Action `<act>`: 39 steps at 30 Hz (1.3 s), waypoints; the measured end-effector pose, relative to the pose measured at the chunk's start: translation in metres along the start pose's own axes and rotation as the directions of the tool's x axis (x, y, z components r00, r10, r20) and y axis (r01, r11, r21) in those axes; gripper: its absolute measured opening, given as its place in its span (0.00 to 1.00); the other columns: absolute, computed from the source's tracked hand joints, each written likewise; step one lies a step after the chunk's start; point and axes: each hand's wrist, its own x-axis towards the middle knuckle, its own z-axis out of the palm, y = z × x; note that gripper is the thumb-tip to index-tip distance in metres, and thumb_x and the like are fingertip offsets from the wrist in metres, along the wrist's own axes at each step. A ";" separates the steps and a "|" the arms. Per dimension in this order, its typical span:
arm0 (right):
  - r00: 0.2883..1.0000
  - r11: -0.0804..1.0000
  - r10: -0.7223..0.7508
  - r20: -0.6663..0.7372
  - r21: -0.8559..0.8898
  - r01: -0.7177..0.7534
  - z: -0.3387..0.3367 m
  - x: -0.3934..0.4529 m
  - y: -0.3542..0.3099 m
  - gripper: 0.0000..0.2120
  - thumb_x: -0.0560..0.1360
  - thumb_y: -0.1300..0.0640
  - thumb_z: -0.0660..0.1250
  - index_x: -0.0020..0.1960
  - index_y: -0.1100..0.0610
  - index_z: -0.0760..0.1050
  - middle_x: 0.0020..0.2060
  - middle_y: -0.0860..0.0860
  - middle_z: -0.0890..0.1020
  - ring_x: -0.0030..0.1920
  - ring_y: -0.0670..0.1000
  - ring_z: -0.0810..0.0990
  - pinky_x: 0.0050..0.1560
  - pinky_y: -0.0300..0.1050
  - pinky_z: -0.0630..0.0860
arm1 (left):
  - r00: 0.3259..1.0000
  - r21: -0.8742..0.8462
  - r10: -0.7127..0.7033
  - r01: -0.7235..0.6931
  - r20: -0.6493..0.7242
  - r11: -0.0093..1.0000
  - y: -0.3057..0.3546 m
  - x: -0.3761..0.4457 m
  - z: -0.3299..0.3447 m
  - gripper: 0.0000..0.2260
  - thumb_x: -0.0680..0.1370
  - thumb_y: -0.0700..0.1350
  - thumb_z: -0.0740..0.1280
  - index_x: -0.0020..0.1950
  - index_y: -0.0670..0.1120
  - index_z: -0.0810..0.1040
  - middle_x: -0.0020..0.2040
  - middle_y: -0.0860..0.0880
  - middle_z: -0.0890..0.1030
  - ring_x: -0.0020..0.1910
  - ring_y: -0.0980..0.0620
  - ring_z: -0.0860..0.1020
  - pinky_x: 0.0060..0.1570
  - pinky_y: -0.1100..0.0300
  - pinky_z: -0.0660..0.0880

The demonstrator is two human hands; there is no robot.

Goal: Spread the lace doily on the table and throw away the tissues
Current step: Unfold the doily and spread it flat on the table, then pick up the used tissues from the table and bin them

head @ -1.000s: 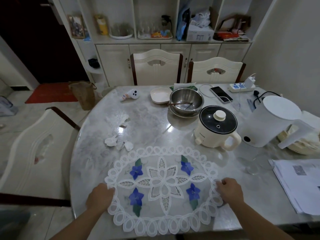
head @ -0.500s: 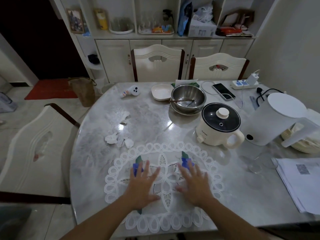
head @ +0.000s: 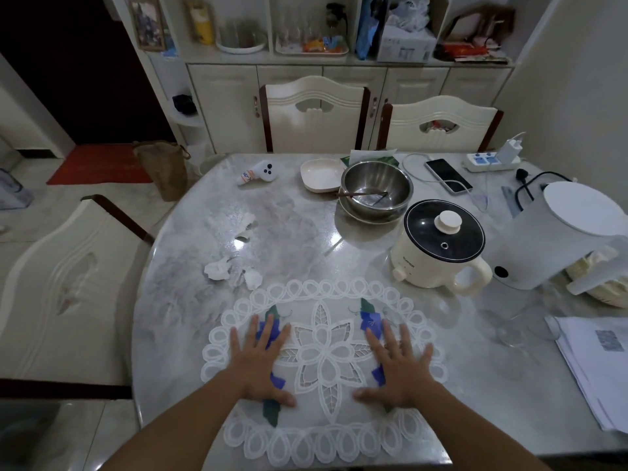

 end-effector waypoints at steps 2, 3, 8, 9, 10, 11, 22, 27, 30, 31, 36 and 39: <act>1.000 1.000 0.022 0.018 0.021 -0.022 -0.003 0.001 0.005 0.60 0.53 0.14 0.53 0.68 0.39 0.21 0.73 0.51 0.23 0.71 0.60 0.23 0.66 0.81 0.36 | 1.000 0.010 0.001 -0.001 0.023 1.000 -0.003 0.000 -0.002 0.64 0.51 0.82 0.61 0.74 0.59 0.28 0.70 0.47 0.21 0.69 0.41 0.21 0.65 0.31 0.26; 0.999 0.999 0.030 0.030 0.025 -0.031 -0.005 0.001 0.006 0.61 0.53 0.14 0.54 0.68 0.40 0.20 0.72 0.51 0.23 0.70 0.59 0.22 0.66 0.81 0.36 | 1.000 0.005 0.001 -0.001 0.028 1.000 -0.004 0.000 -0.003 0.65 0.51 0.81 0.62 0.74 0.58 0.28 0.70 0.47 0.21 0.69 0.40 0.21 0.65 0.30 0.27; 0.998 0.999 0.033 0.059 0.012 -0.034 -0.018 -0.005 0.001 0.64 0.56 0.18 0.60 0.74 0.43 0.24 0.76 0.51 0.27 0.76 0.62 0.30 0.69 0.79 0.42 | 0.994 0.055 -0.014 0.008 0.105 0.998 -0.002 -0.002 -0.017 0.65 0.54 0.76 0.69 0.71 0.58 0.25 0.69 0.48 0.21 0.68 0.40 0.22 0.68 0.28 0.35; 0.998 0.999 0.036 0.044 0.012 -0.037 -0.022 -0.007 0.000 0.63 0.59 0.21 0.63 0.76 0.45 0.29 0.77 0.51 0.31 0.78 0.63 0.34 0.70 0.77 0.45 | 0.991 0.054 -0.011 0.004 0.133 0.999 -0.001 -0.004 -0.026 0.64 0.57 0.72 0.72 0.74 0.57 0.28 0.71 0.48 0.23 0.71 0.40 0.25 0.69 0.29 0.39; 0.999 0.999 0.042 0.019 0.004 -0.042 -0.029 -0.009 0.000 0.60 0.62 0.24 0.65 0.78 0.47 0.34 0.79 0.52 0.37 0.79 0.62 0.41 0.72 0.74 0.48 | 0.988 0.033 -0.008 0.003 0.153 0.999 0.001 -0.007 -0.037 0.61 0.60 0.67 0.74 0.77 0.56 0.34 0.75 0.48 0.28 0.75 0.39 0.31 0.71 0.32 0.45; 0.999 0.999 0.050 -0.013 -0.013 -0.050 -0.038 -0.011 -0.001 0.56 0.64 0.27 0.65 0.79 0.49 0.42 0.80 0.52 0.46 0.79 0.61 0.50 0.72 0.72 0.53 | 0.988 -0.006 -0.004 0.005 0.153 1.000 0.002 -0.010 -0.048 0.56 0.62 0.63 0.75 0.79 0.54 0.43 0.79 0.46 0.38 0.78 0.39 0.41 0.73 0.37 0.53; 0.989 0.996 -0.090 -0.121 0.001 0.091 -0.159 -0.061 -0.028 0.19 0.71 0.47 0.72 0.56 0.58 0.79 0.52 0.56 0.83 0.52 0.55 0.81 0.57 0.52 0.79 | 0.986 -0.148 -0.005 -0.020 -0.167 0.989 0.007 -0.064 -0.156 0.28 0.71 0.58 0.72 0.68 0.49 0.71 0.67 0.48 0.75 0.63 0.48 0.75 0.61 0.55 0.73; 0.969 0.990 -0.139 -0.207 -0.018 0.138 -0.193 -0.089 -0.050 0.17 0.74 0.47 0.69 0.56 0.59 0.81 0.53 0.54 0.82 0.52 0.54 0.81 0.56 0.52 0.79 | 0.961 -0.136 -0.002 -0.037 -0.277 0.990 0.011 -0.097 -0.187 0.22 0.72 0.58 0.71 0.62 0.50 0.76 0.58 0.50 0.80 0.47 0.53 0.75 0.47 0.60 0.69; 0.967 0.993 -0.118 -0.225 -0.003 0.121 -0.199 -0.100 -0.064 0.17 0.74 0.47 0.68 0.57 0.57 0.80 0.54 0.54 0.82 0.53 0.53 0.80 0.57 0.52 0.79 | 0.961 -0.150 0.000 -0.043 -0.278 0.988 0.001 -0.109 -0.191 0.24 0.70 0.59 0.72 0.62 0.50 0.76 0.59 0.49 0.79 0.49 0.52 0.76 0.46 0.60 0.70; 0.969 0.993 -0.111 -0.222 0.004 0.115 -0.200 -0.103 -0.070 0.17 0.75 0.48 0.68 0.58 0.57 0.80 0.55 0.54 0.82 0.53 0.54 0.80 0.57 0.52 0.78 | 0.962 -0.150 0.000 -0.042 -0.273 0.988 -0.004 -0.111 -0.190 0.24 0.70 0.59 0.72 0.62 0.50 0.76 0.61 0.49 0.79 0.52 0.51 0.77 0.47 0.60 0.71; 0.968 0.998 -0.058 -0.243 0.026 0.066 -0.194 -0.114 -0.112 0.17 0.75 0.48 0.67 0.58 0.58 0.78 0.53 0.55 0.83 0.52 0.54 0.81 0.57 0.51 0.78 | 0.963 -0.145 0.010 -0.051 -0.270 0.988 -0.037 -0.131 -0.188 0.25 0.71 0.58 0.72 0.64 0.49 0.75 0.64 0.48 0.76 0.57 0.49 0.77 0.51 0.59 0.72; 0.968 0.997 -0.031 -0.248 0.059 0.046 -0.189 -0.119 -0.145 0.17 0.75 0.49 0.67 0.58 0.58 0.78 0.54 0.54 0.82 0.54 0.55 0.81 0.59 0.53 0.78 | 0.964 -0.154 0.018 -0.061 -0.267 0.986 -0.066 -0.141 -0.185 0.24 0.71 0.57 0.72 0.64 0.48 0.76 0.63 0.47 0.76 0.58 0.48 0.76 0.53 0.58 0.72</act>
